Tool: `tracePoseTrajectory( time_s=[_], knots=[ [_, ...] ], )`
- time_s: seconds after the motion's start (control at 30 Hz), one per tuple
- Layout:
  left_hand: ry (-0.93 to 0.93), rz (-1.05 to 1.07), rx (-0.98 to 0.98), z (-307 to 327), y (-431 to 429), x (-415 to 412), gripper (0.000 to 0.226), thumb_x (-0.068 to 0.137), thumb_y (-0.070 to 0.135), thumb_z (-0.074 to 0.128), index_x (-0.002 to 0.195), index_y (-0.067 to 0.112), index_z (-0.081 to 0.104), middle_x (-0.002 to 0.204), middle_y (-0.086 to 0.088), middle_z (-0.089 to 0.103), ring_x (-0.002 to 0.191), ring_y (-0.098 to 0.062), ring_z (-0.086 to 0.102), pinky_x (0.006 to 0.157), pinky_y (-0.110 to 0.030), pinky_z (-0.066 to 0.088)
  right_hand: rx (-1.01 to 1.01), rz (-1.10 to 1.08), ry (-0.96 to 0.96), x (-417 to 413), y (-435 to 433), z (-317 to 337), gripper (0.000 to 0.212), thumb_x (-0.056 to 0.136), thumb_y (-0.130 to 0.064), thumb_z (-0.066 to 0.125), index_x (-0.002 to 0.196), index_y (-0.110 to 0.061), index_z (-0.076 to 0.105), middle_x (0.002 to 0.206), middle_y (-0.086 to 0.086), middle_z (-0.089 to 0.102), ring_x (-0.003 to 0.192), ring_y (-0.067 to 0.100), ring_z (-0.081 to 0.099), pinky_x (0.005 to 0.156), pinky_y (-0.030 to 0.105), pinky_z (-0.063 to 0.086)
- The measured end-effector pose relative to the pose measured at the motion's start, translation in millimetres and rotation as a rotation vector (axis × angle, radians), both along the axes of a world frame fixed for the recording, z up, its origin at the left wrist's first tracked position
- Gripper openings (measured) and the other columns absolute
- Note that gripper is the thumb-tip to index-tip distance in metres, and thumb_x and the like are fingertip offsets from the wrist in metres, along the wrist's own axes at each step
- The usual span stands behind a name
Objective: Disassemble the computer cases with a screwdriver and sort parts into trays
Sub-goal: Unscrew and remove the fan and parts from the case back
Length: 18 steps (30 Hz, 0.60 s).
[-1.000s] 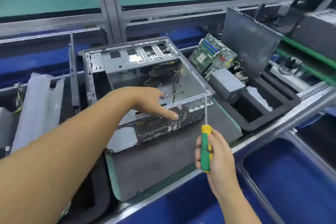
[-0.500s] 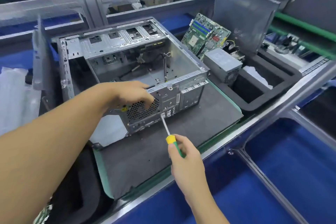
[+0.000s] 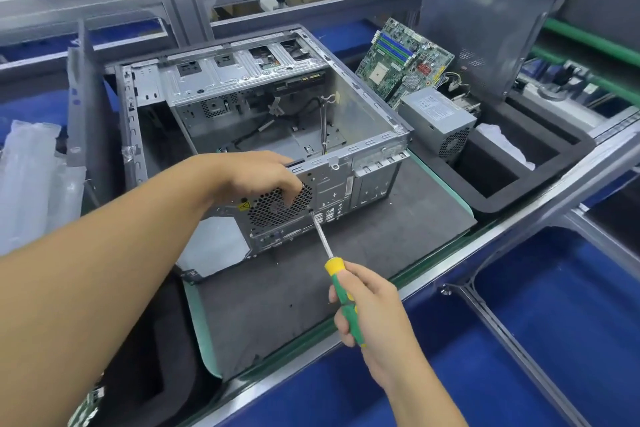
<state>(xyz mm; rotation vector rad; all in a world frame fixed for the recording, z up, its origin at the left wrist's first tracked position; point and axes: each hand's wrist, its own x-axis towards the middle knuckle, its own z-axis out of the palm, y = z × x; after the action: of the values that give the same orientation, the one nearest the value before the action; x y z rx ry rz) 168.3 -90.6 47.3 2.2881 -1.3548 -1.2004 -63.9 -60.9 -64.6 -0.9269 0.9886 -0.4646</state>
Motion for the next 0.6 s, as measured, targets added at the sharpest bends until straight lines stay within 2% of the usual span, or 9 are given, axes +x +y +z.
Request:
tracePoseTrajectory(
  time_s=[0.1, 0.17, 0.23, 0.3, 0.4, 0.47, 0.53, 0.6],
  knots=[
    [0.003, -0.042, 0.019, 2, 0, 1, 0.044, 0.059, 0.033, 0.061, 0.092, 0.005, 0.055, 0.087, -0.002, 0.046, 0.074, -0.020, 0.037, 0.058, -0.033, 0.027, 0.107, -0.005, -0.059, -8, -13, 9, 0.016, 0.094, -0.027, 0.065, 0.085, -0.019, 0.076, 0.076, 0.005, 0.061, 0.046, 0.016, 0.041, 0.040, 0.022, 0.027],
    [-0.001, -0.065, 0.027, 2, -1, 1, 0.035, 0.055, 0.033, 0.060, 0.081, 0.012, 0.050, 0.084, -0.002, 0.043, 0.071, -0.020, 0.036, 0.058, -0.033, 0.027, -0.135, 0.007, 0.131, -7, -17, 17, 0.016, 0.095, -0.035, 0.066, 0.091, -0.022, 0.075, 0.072, -0.002, 0.065, 0.047, 0.015, 0.045, 0.040, 0.024, 0.031],
    [-0.008, -0.058, 0.029, 1, -2, 2, 0.030, 0.057, 0.032, 0.061, 0.080, 0.015, 0.051, 0.081, -0.001, 0.043, 0.069, -0.019, 0.035, 0.055, -0.031, 0.027, -0.542, 0.050, 0.434, -2, -14, 21, 0.018, 0.096, -0.043, 0.061, 0.099, -0.028, 0.071, 0.073, -0.009, 0.068, 0.056, 0.008, 0.054, 0.048, 0.019, 0.039],
    [-0.010, -0.063, 0.030, 0, -3, 1, 0.027, 0.060, 0.029, 0.062, 0.082, 0.014, 0.057, 0.078, 0.001, 0.048, 0.064, -0.017, 0.039, 0.049, -0.027, 0.030, -0.799, 0.100, 0.598, 3, -5, 22, 0.016, 0.099, -0.042, 0.053, 0.105, -0.032, 0.064, 0.077, -0.012, 0.064, 0.069, 0.004, 0.055, 0.054, 0.019, 0.038],
    [-0.013, -0.094, 0.034, 1, -4, 1, 0.019, 0.053, 0.029, 0.058, 0.069, 0.019, 0.056, 0.083, 0.001, 0.053, 0.071, -0.016, 0.046, 0.057, -0.027, 0.036, -1.006, 0.100, 0.788, 10, 6, 27, 0.009, 0.097, -0.038, 0.056, 0.103, -0.032, 0.056, 0.080, -0.015, 0.056, 0.063, 0.005, 0.048, 0.049, 0.023, 0.027],
    [-0.028, -0.108, 0.045, 1, -5, 2, 0.019, 0.051, 0.030, 0.056, 0.067, 0.020, 0.056, 0.090, 0.001, 0.053, 0.079, -0.018, 0.045, 0.062, -0.031, 0.034, -1.184, 0.098, 0.966, 15, 12, 28, 0.019, 0.084, -0.027, 0.076, 0.091, -0.025, 0.059, 0.075, -0.009, 0.056, 0.055, 0.013, 0.050, 0.044, 0.023, 0.020],
    [-0.024, -0.078, 0.038, 1, -4, 2, 0.022, 0.052, 0.031, 0.058, 0.071, 0.019, 0.057, 0.085, 0.000, 0.055, 0.073, -0.017, 0.046, 0.058, -0.029, 0.034, -1.304, 0.084, 1.066, 19, 17, 26, 0.026, 0.073, -0.018, 0.086, 0.084, -0.021, 0.063, 0.069, -0.004, 0.052, 0.051, 0.020, 0.051, 0.042, 0.026, 0.021],
    [-0.010, -0.041, 0.026, 0, -3, 1, 0.029, 0.054, 0.031, 0.061, 0.078, 0.015, 0.060, 0.081, 0.000, 0.057, 0.068, -0.016, 0.046, 0.053, -0.028, 0.034, -1.253, 0.089, 1.087, 18, 19, 22, 0.022, 0.086, -0.028, 0.076, 0.102, -0.024, 0.062, 0.080, -0.006, 0.057, 0.063, 0.020, 0.057, 0.046, 0.028, 0.026]
  ],
)
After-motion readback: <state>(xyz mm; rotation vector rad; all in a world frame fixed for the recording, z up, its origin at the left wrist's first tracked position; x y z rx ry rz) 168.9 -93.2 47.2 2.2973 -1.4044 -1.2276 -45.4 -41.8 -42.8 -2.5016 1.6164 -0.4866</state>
